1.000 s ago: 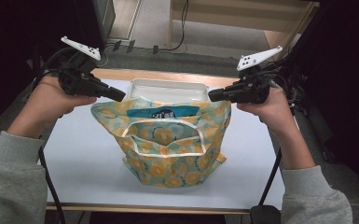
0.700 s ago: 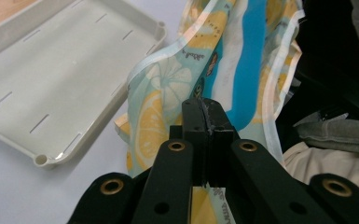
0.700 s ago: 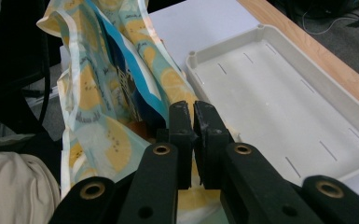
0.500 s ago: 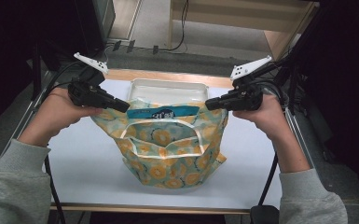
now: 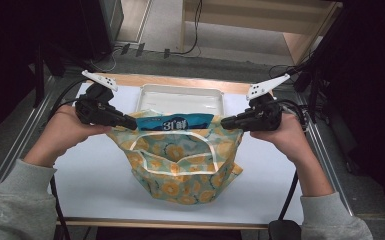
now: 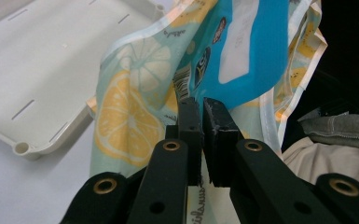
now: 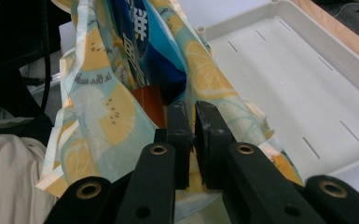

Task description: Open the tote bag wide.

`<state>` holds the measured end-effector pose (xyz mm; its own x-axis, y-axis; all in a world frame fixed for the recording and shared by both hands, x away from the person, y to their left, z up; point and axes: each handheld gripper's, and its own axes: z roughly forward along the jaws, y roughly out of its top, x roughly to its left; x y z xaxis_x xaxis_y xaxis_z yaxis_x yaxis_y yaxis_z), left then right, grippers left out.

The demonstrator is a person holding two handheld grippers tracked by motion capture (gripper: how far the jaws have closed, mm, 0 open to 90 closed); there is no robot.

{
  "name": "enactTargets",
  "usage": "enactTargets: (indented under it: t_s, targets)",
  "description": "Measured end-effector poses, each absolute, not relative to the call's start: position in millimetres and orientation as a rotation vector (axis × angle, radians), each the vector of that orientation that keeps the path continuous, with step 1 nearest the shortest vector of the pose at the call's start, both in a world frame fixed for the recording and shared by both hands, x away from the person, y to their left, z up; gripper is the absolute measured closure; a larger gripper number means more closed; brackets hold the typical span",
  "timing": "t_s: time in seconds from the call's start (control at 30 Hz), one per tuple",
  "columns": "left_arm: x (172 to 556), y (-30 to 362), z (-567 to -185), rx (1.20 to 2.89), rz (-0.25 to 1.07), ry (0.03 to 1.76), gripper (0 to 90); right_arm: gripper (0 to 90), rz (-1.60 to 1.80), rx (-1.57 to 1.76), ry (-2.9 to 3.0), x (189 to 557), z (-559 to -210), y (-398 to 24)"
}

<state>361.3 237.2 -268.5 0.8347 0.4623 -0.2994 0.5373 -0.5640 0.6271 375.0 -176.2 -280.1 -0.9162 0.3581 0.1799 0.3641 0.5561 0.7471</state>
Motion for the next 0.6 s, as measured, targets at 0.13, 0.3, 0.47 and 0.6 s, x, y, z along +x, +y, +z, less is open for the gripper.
enactTargets:
  t_s: [0.13, 0.3, 0.47, 0.6]
  targets:
    - [356.2, 238.4, -275.2, 2.251, -0.139, 0.728, 86.4, 85.8, -1.340, -0.628, -2.774, 364.1, -281.4, -175.9]
    - [351.8, 242.4, -276.1, 2.237, -0.133, 0.730, 85.6, 85.6, -1.349, -0.619, -2.780, 357.2, -282.1, -175.4]
    - [346.3, 245.1, -279.9, 2.228, -0.138, 0.726, 83.7, 85.2, -1.359, -0.612, -2.788, 348.8, -286.7, -173.7]
    - [345.5, 245.0, -284.4, 2.227, -0.143, 0.726, 83.5, 84.8, -1.364, -0.608, -2.787, 344.9, -291.2, -172.3]
